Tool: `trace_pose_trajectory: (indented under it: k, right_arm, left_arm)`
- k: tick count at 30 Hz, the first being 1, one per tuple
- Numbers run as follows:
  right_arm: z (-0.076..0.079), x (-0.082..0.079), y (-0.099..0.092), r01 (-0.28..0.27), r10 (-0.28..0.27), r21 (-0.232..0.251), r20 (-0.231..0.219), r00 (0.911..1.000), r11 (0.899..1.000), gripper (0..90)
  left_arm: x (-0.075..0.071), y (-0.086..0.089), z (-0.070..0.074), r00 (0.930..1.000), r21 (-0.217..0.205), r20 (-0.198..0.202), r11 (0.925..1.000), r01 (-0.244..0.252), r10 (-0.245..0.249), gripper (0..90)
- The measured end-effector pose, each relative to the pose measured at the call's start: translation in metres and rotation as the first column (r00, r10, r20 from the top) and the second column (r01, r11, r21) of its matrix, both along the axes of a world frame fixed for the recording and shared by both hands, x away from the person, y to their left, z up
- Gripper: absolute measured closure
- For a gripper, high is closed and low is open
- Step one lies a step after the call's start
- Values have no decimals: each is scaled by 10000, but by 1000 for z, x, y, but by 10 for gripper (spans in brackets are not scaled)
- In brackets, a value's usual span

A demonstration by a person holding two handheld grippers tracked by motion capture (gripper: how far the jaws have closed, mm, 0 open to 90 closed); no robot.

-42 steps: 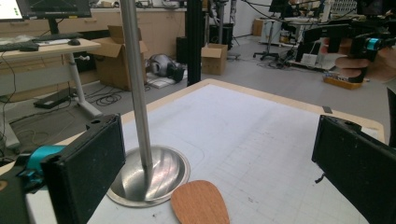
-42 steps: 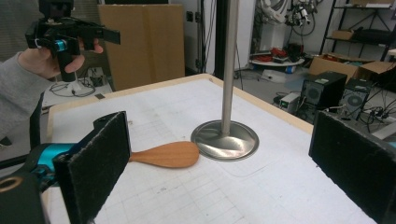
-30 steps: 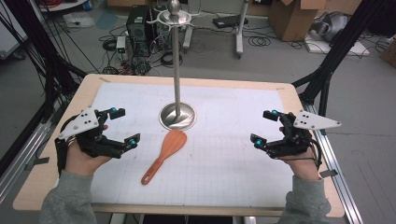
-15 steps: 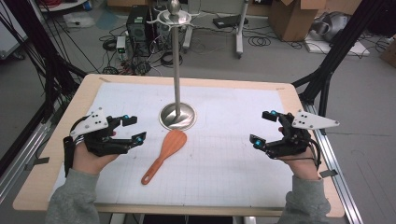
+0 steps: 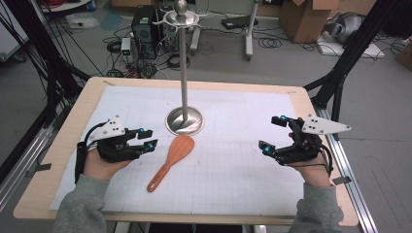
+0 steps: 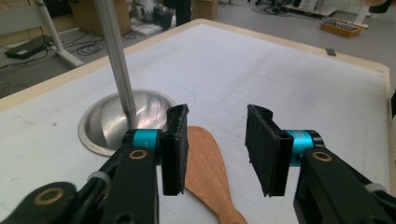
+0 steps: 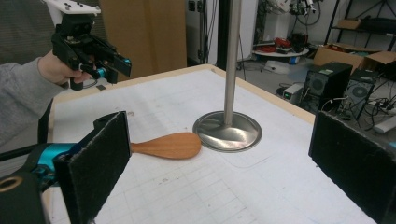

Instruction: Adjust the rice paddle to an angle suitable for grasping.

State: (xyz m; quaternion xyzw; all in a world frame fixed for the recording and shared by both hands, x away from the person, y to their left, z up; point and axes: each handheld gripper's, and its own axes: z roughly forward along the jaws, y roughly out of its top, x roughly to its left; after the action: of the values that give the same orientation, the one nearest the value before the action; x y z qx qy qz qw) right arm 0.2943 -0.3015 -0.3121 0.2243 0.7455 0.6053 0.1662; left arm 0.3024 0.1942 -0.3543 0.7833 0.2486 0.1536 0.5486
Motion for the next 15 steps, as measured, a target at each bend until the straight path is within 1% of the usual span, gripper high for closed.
trace_pose_trajectory:
  k: [1, 2, 3, 4, 5, 6, 7, 8, 9, 10, 11, 13, 15]
  right_arm:
    - [0, -1, 1, 53, -53, -9, 12, 10000, 10000, 46]
    - [0, 0, 1, 37, -37, -1, 94, 9999, 10000, 47]
    - [0, -1, 1, 46, -47, 21, 84, 10000, 10000, 47]
    - [1, -1, 2, 49, -49, -8, 101, 9999, 10000, 47]
    - [1, -1, 2, 49, -49, -8, 101, 9999, 10000, 47]
    - [0, -1, 2, 27, -26, -41, 133, 9999, 10000, 48]
    - [0, -1, 2, 27, -26, -41, 133, 9999, 10000, 48]
    - [0, 0, 2, 33, -32, -54, 170, 9998, 10000, 48]
    - [0, 0, 2, 33, -32, -54, 170, 9998, 10000, 48]
    - [0, -1, 2, 9, -9, -37, 115, 9999, 10000, 48]
    - [0, -1, 2, -6, 6, -46, 124, 9999, 10000, 48]
    - [0, -1, 2, -48, 48, -27, 86, 10000, 10000, 48]
    - [1, -1, 2, -56, 56, -6, 128, 9999, 10000, 48]
  left_arm:
    - [1, -1, -1, 10000, 77, -29, 10000, -9, 9, 641]
    - [1, -2, -3, 10000, 144, -35, 9999, -53, 54, 657]
    - [3, -4, -5, 9999, 255, -100, 9996, -100, 102, 675]
    - [3, -4, -5, 9999, 255, -100, 9996, -100, 102, 694]
    - [3, -5, -6, 9998, 335, -174, 9994, -92, 98, 694]
    - [3, -6, -7, 9997, 406, -210, 9991, -76, 85, 733]
    - [3, -7, -8, 9997, 417, -258, 9991, -46, 57, 733]
    - [4, -8, -9, 9996, 465, -283, 9989, -40, 53, 767]
    - [4, -9, -9, 9995, 536, -313, 9986, -23, 40, 767]
    - [4, -11, -11, 9991, 597, -419, 9982, 61, -36, 804]
    - [4, -11, -11, 9991, 597, -419, 9982, 61, -36, 814]
    - [4, -12, -13, 9984, 546, -560, 9984, 144, -114, 841]
    - [5, -14, -15, 9978, 554, -625, 9981, 255, -221, 848]
